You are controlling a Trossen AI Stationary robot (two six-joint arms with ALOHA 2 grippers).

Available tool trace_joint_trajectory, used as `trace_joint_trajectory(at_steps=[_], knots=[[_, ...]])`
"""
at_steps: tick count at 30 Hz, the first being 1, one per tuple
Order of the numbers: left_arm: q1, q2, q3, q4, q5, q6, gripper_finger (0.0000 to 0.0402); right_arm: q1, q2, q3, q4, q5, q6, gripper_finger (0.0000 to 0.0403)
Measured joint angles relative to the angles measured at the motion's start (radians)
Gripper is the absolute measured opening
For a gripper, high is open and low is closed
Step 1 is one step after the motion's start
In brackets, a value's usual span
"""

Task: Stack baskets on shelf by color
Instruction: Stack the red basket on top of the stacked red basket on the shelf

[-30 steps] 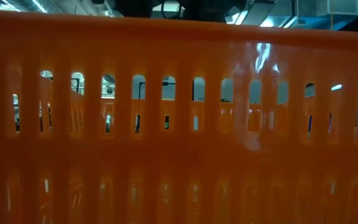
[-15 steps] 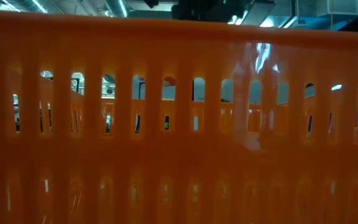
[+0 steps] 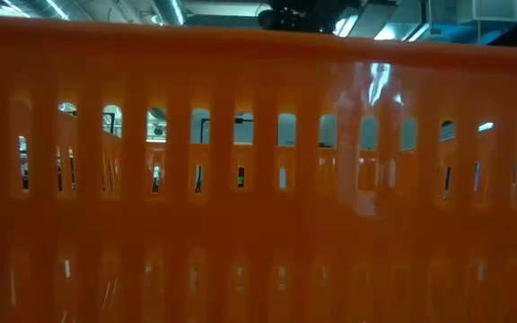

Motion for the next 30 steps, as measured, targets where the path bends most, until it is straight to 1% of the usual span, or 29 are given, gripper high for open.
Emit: trace_joint_trajectory(at_steps=[3, 8, 10, 12, 15, 18, 21, 23, 26, 30], knots=[[-0.004, 0.001, 0.017, -0.022, -0.019, -0.041, 0.0086, -0.041, 0.000, 0.096, -0.151, 0.009, 0.048, 0.0000], [-0.002, 0.002, 0.027, -0.068, -0.026, -0.076, 0.0086, -0.130, 0.000, 0.229, -0.324, -0.008, 0.077, 0.0000], [-0.004, 0.002, 0.028, -0.087, -0.026, -0.093, 0.0086, -0.167, 0.000, 0.274, -0.397, -0.041, 0.078, 0.0000], [-0.007, 0.002, 0.028, -0.117, -0.026, -0.117, 0.0086, -0.201, -0.007, 0.302, -0.476, -0.102, 0.079, 0.0000], [-0.004, 0.002, 0.028, -0.156, -0.033, -0.168, 0.0086, -0.247, -0.036, 0.295, -0.527, -0.170, 0.100, 0.0000], [-0.005, 0.002, 0.028, -0.166, -0.033, -0.207, 0.0086, -0.295, -0.091, 0.241, -0.539, -0.199, 0.101, 0.0000], [-0.005, 0.002, 0.028, -0.171, -0.030, -0.213, 0.0086, -0.342, -0.155, 0.159, -0.524, -0.214, 0.085, 0.0000], [-0.005, 0.002, 0.028, -0.172, -0.031, -0.213, 0.0086, -0.382, -0.200, 0.081, -0.511, -0.280, 0.056, 0.0000], [-0.005, 0.002, 0.028, -0.172, -0.031, -0.213, 0.0086, -0.440, -0.256, -0.073, -0.410, -0.389, 0.011, 0.0000], [0.002, 0.002, 0.028, -0.172, -0.030, -0.213, 0.0086, -0.482, -0.297, -0.252, -0.219, -0.395, -0.042, 0.0000]])
